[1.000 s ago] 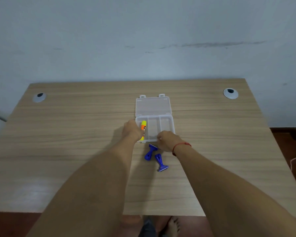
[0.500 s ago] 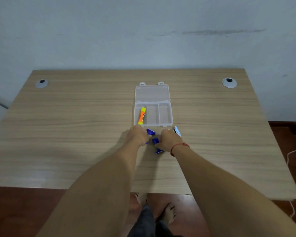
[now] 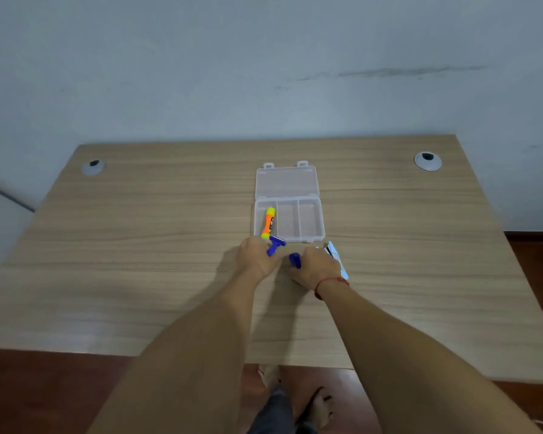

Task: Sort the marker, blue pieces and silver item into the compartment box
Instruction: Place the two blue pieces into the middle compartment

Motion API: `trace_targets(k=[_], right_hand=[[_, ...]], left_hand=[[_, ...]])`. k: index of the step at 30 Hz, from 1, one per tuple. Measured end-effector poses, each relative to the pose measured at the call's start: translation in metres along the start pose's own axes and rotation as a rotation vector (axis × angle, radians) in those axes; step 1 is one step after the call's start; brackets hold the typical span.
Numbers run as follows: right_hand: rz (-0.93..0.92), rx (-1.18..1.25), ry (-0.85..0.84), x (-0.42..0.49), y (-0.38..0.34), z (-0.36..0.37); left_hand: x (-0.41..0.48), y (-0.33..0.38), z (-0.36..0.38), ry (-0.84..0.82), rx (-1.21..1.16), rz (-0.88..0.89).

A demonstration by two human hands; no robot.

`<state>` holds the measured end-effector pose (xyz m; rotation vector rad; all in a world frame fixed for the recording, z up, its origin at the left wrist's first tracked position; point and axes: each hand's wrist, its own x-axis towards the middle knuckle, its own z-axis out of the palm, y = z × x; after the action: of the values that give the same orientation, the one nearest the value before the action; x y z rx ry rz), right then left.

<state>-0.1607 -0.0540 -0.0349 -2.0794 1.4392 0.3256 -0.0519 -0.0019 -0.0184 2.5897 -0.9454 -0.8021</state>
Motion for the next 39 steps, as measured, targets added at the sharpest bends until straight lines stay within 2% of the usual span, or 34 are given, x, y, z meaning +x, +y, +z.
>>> trace_targets(k=[2,4,10,18,25,39], right_hand=[[-0.008,0.048,0.063,0.004,-0.010,-0.022],[-0.004,0.069,0.059,0.008,-0.015,-0.034],[0.057,0.176,0.064,0.032,-0.022,-0.056],[0.104,0.228,0.028,0.073,-0.029,-0.057],[0.117,0.239,0.037,0.085,-0.031,-0.053],[0.137,0.203,0.080,0.088,-0.037,-0.051]], left_hand=[[0.007,0.006,-0.021,0.042,-0.057,-0.004],[0.019,0.008,-0.024,0.054,-0.090,-0.025],[0.064,0.032,-0.022,0.025,-0.160,-0.015],[0.110,0.051,-0.017,-0.073,-0.133,-0.018],[0.119,0.054,-0.013,-0.097,-0.128,-0.045],[0.122,0.045,-0.010,-0.042,-0.128,-0.045]])
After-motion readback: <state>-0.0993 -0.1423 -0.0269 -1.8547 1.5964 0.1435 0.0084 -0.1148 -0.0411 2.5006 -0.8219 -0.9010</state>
